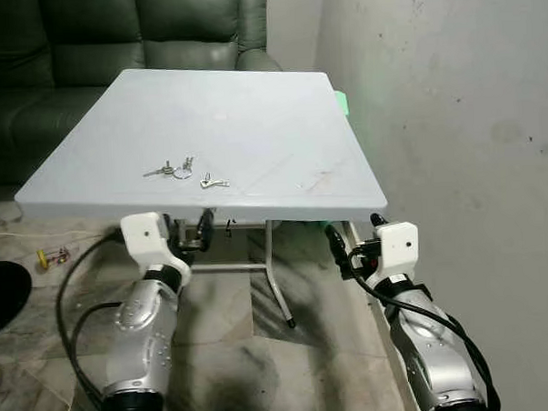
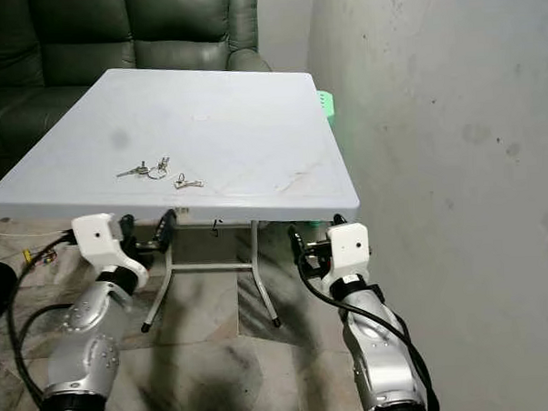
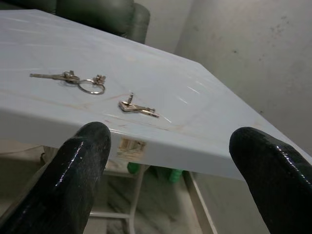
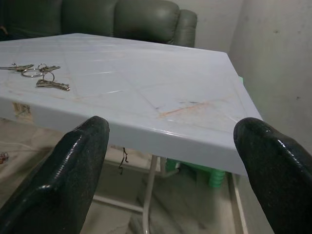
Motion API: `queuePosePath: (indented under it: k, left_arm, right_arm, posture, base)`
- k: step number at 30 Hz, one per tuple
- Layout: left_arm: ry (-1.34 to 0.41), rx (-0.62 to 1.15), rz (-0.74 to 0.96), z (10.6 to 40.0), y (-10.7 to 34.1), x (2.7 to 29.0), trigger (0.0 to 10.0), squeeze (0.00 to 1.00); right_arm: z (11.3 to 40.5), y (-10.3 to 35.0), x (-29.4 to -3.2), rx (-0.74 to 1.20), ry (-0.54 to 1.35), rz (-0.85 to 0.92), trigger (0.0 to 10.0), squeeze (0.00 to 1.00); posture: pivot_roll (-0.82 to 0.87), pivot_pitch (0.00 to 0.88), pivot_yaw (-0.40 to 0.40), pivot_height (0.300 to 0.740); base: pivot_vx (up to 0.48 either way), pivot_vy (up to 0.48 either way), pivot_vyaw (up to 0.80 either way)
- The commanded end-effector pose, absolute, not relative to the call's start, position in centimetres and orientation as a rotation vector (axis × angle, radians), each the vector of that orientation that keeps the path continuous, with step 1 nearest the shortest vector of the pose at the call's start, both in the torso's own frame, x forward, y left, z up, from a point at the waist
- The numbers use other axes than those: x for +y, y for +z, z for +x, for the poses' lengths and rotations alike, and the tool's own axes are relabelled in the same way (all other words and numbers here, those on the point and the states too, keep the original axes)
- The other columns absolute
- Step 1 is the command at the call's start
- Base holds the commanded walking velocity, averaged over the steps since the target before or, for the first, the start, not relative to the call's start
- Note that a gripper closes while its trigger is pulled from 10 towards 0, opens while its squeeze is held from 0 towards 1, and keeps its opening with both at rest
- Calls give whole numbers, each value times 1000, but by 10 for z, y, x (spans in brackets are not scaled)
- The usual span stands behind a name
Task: Hang keys on a hook
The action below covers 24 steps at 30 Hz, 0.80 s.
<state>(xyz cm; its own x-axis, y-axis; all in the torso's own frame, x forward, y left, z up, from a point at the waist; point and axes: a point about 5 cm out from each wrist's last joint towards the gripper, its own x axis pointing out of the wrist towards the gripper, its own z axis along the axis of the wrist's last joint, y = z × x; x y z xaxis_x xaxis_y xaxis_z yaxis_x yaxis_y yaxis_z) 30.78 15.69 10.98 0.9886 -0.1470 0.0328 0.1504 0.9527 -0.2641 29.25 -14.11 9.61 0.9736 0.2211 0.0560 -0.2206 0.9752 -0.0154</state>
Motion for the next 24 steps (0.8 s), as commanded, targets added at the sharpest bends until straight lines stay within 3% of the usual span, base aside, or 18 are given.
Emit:
queuePosePath:
  k: [1, 24]
  left_arm:
    - [-144, -16, -268, 310, 112, 160, 10000, 0]
    - [-137, -10, -269, 309, 111, 160, 10000, 0]
  right_arm:
    - [294, 100, -140, -70, 221, -9, 10000, 0]
    - [293, 99, -139, -59, 227, -13, 10000, 0]
  posture:
    - [13, 0, -52, 740]
    - [14, 0, -55, 740]
  base:
    - [0, 337, 0]
    - [0, 342, 0]
